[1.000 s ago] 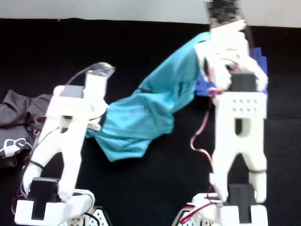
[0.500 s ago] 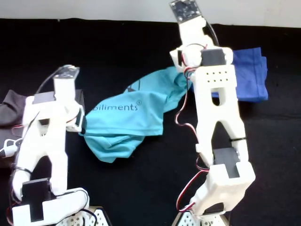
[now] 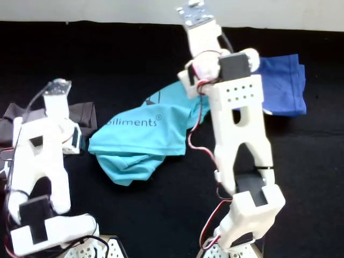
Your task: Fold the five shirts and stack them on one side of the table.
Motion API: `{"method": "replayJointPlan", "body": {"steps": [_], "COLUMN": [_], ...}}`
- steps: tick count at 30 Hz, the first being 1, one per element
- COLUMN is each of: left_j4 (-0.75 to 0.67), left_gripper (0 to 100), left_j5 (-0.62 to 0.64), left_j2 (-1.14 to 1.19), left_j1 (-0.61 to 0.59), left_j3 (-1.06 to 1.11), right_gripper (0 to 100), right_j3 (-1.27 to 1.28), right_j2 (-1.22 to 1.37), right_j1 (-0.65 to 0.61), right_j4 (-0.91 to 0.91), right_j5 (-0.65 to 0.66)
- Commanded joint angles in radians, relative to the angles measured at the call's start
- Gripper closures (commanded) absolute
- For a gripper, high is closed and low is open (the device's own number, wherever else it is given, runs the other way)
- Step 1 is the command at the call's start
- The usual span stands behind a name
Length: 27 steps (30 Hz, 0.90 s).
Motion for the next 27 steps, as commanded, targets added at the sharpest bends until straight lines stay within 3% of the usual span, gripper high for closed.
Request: {"method": "replayJointPlan", "body": {"steps": [1,8,13,19,27], "left_j4": [-0.071,-0.066,-0.064,-0.068,-0.066], "left_gripper": [85,85,85,85,85], "left_j5": [-0.009,-0.009,-0.009,-0.011,-0.011], "left_j2": [0.048,0.071,0.077,0.082,0.082], "left_j1": [0.001,-0.093,-0.189,-0.311,-0.325], "left_j3": [0.002,-0.044,-0.091,-0.122,-0.117], "right_gripper": [82.8,82.8,82.8,82.8,82.6], "right_j3": [-0.035,0.007,0.240,0.490,0.751], "right_j2": [-0.010,-0.059,-0.124,-0.124,-0.122], "right_j1": [-0.076,-0.177,-0.326,-0.499,-0.676], "right_j4": [0.059,0.059,0.045,-0.139,-0.394], "right_j5": [-0.014,-0.074,-0.092,-0.146,-0.157]}}
